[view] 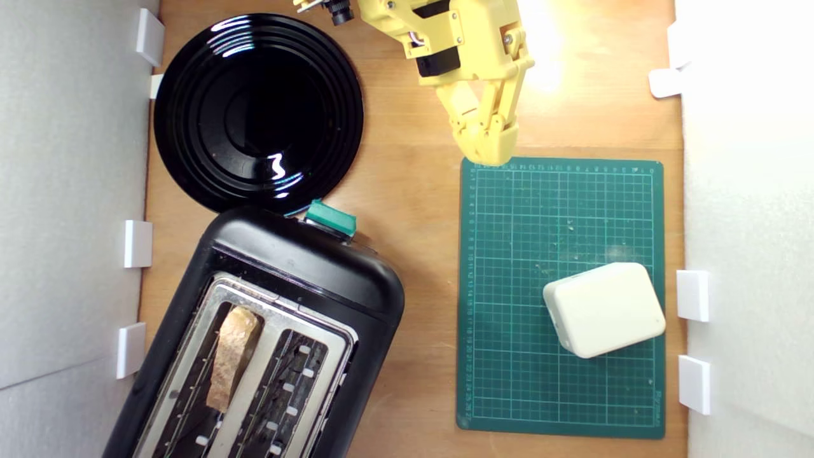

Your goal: Pick bread and place in toaster

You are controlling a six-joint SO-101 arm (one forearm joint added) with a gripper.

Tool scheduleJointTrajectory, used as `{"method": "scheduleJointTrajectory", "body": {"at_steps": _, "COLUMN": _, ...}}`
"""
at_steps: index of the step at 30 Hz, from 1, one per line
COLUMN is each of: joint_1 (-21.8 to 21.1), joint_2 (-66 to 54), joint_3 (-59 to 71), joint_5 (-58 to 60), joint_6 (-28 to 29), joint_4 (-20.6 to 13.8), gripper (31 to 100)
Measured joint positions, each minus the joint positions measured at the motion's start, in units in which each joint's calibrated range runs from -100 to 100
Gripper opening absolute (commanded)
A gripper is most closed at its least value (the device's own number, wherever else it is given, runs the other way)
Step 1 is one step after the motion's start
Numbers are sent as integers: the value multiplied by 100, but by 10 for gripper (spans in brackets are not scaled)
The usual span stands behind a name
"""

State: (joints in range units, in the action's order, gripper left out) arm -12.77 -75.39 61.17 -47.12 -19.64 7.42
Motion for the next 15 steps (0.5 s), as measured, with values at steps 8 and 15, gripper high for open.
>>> {"method": "scheduleJointTrajectory", "body": {"at_steps": 8, "joint_1": -201, "joint_2": -1235, "joint_3": 1378, "joint_5": -8, "joint_6": 0, "joint_4": 9, "gripper": 310}}
{"method": "scheduleJointTrajectory", "body": {"at_steps": 15, "joint_1": -211, "joint_2": -2066, "joint_3": 2349, "joint_5": -8, "joint_6": 0, "joint_4": 9, "gripper": 309}}
